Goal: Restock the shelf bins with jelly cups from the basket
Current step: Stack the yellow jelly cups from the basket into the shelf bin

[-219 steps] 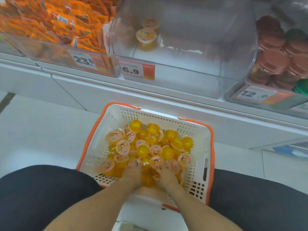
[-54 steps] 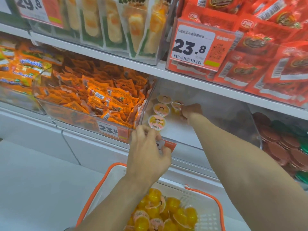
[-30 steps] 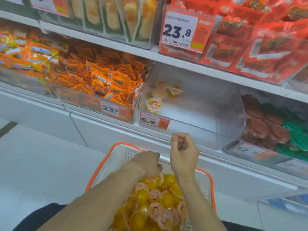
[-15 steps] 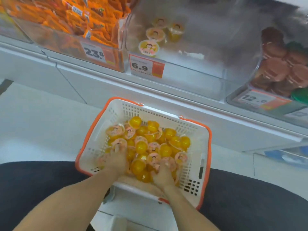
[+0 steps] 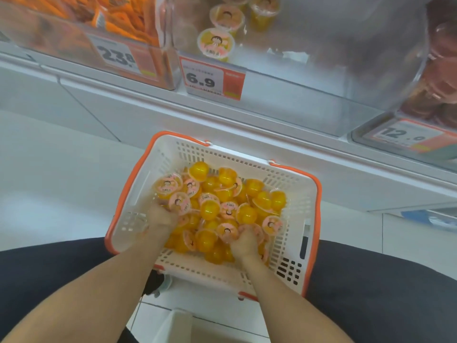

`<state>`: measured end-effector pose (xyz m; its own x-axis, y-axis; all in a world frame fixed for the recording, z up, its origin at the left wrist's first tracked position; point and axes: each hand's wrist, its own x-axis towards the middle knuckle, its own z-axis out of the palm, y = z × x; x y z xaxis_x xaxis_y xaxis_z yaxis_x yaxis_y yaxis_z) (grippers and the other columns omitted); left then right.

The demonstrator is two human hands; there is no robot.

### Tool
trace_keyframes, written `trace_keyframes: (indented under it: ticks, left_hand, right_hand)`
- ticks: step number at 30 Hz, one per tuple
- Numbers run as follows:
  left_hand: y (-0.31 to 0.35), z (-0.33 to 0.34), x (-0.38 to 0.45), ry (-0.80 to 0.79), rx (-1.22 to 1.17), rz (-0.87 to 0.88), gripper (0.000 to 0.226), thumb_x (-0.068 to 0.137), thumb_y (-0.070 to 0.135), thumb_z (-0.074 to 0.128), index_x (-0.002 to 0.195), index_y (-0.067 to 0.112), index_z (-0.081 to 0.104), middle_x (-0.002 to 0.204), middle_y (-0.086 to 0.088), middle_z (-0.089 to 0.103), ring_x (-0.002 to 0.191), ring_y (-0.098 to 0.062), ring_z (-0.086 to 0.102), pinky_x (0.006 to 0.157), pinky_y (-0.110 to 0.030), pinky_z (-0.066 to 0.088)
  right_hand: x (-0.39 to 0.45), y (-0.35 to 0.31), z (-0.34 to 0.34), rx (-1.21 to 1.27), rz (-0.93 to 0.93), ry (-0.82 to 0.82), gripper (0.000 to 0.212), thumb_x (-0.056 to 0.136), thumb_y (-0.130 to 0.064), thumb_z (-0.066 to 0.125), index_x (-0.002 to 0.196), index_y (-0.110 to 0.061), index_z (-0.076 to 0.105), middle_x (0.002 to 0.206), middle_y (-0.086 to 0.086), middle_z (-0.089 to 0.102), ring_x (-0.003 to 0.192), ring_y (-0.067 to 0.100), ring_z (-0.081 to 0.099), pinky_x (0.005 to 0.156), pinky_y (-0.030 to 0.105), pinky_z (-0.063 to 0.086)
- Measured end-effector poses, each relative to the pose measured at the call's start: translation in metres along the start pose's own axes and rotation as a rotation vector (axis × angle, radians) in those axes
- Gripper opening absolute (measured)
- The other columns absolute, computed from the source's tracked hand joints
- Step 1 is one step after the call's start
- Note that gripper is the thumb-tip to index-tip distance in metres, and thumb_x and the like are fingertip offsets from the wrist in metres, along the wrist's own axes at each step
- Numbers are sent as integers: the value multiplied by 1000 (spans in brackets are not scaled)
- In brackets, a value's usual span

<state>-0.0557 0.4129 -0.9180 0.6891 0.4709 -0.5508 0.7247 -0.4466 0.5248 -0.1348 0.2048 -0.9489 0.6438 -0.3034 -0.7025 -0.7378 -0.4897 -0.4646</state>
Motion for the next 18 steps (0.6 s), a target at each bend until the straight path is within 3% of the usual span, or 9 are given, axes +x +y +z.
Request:
trace_keyframes:
  ticks: [2,6,8,10,13,15,17,18]
  left_hand:
    - [-3,-1,5,-68,-110,-112,39,85,4,71,123,0,60,111,-21,68,96,-36,68,85,-47,58]
    - [-7,-5,0,-172,-289,-268,44,87,-3,69,128,-5,57,117,-19,66,94,-32,68,87,-45,58]
    - [-9,-8,-6,-258,-385,-315,40,89,-4,67,128,-5,56,119,-17,65,96,-30,67,80,-39,60]
    - [-5,-13,-13,-342,-464,-352,31,90,-4,64,120,-4,57,118,-17,64,95,-25,65,68,-27,59]
    - [7,-22,-31,-506,-574,-407,16,91,-4,60,107,0,61,101,-15,66,80,-18,62,70,-25,55]
    - [15,-27,-42,-643,-691,-384,23,87,-2,59,110,0,60,90,-12,64,66,-17,56,62,-25,47]
    - [25,-33,-47,-719,-839,-350,34,75,5,58,109,4,54,81,-11,55,55,-17,47,43,-23,35]
    - [34,-37,-50,-758,-911,-338,34,72,8,53,106,7,53,78,-11,52,51,-18,43,39,-23,27]
  right_hand:
    - [-2,-1,-5,-27,21,8,24,93,-30,64,107,-13,56,105,4,61,99,22,59,82,32,47]
    - [-8,-3,3,1,27,-38,37,92,-31,61,124,-14,55,118,6,63,108,28,62,89,37,52]
    - [-12,-8,2,102,131,-135,43,94,-26,57,135,-15,50,108,8,68,92,25,67,74,32,54]
    - [-15,-10,-3,228,237,-184,47,97,-19,52,143,-16,44,85,9,67,66,18,61,54,28,49]
    - [-15,-18,-11,415,313,-147,48,100,-13,48,147,-17,42,72,8,60,54,14,50,43,24,41]
    - [-20,-38,-22,497,255,-87,46,101,-17,48,146,-21,44,86,9,66,63,17,57,51,28,47]
    - [-29,-62,-41,440,55,20,43,102,-24,47,145,-24,46,126,7,64,105,23,64,86,36,54]
    - [-33,-74,-52,412,-38,66,41,103,-26,46,144,-25,48,137,3,58,122,24,57,100,38,48]
